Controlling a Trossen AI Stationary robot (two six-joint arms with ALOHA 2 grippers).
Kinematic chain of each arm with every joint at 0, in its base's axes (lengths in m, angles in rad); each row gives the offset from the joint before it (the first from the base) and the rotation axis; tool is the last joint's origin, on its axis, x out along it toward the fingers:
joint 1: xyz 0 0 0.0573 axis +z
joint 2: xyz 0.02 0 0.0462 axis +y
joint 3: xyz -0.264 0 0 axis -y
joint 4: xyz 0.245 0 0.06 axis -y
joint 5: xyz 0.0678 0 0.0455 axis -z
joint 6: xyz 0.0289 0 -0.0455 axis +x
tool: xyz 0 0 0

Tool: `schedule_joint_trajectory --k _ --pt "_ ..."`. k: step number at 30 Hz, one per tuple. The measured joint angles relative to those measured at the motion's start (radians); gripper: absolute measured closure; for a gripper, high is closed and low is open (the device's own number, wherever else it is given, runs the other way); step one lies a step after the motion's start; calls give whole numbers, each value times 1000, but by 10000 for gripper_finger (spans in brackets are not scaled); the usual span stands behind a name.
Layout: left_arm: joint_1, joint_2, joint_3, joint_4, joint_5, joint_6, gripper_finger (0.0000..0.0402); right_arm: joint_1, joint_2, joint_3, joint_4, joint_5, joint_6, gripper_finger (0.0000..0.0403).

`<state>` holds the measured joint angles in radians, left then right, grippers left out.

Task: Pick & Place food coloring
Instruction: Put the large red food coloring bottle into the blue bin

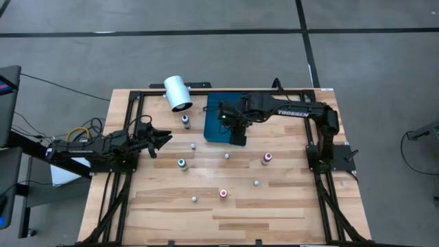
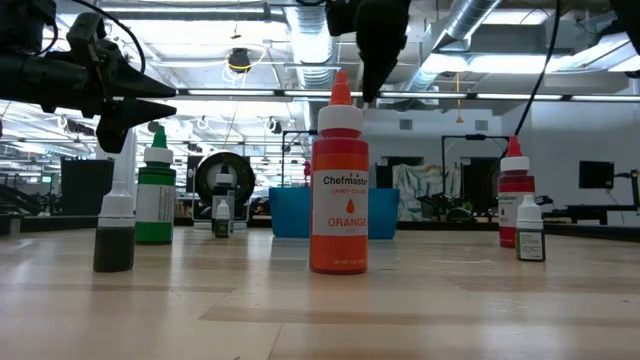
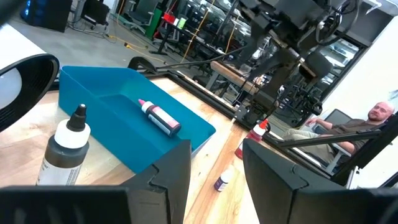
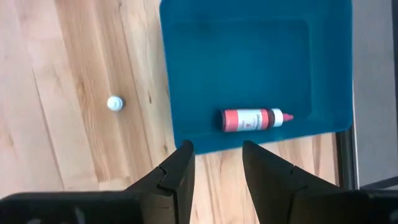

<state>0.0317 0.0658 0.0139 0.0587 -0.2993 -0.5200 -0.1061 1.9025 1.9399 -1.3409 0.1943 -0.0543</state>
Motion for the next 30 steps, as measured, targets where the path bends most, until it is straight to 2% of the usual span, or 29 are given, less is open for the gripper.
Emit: schedule_joint_trajectory --k 6,12,19,30 --pt "0 1 0 0 3 0 265 1 -86 -77 -5 19 15 280" --pt "0 2 0 0 4 0 265 20 -223 -220 45 22 57 280" --pt "0 2 0 0 5 0 265 90 -383 -414 111 22 93 280" --pt "0 2 0 0 4 0 265 222 -591 -657 187 59 285 280"
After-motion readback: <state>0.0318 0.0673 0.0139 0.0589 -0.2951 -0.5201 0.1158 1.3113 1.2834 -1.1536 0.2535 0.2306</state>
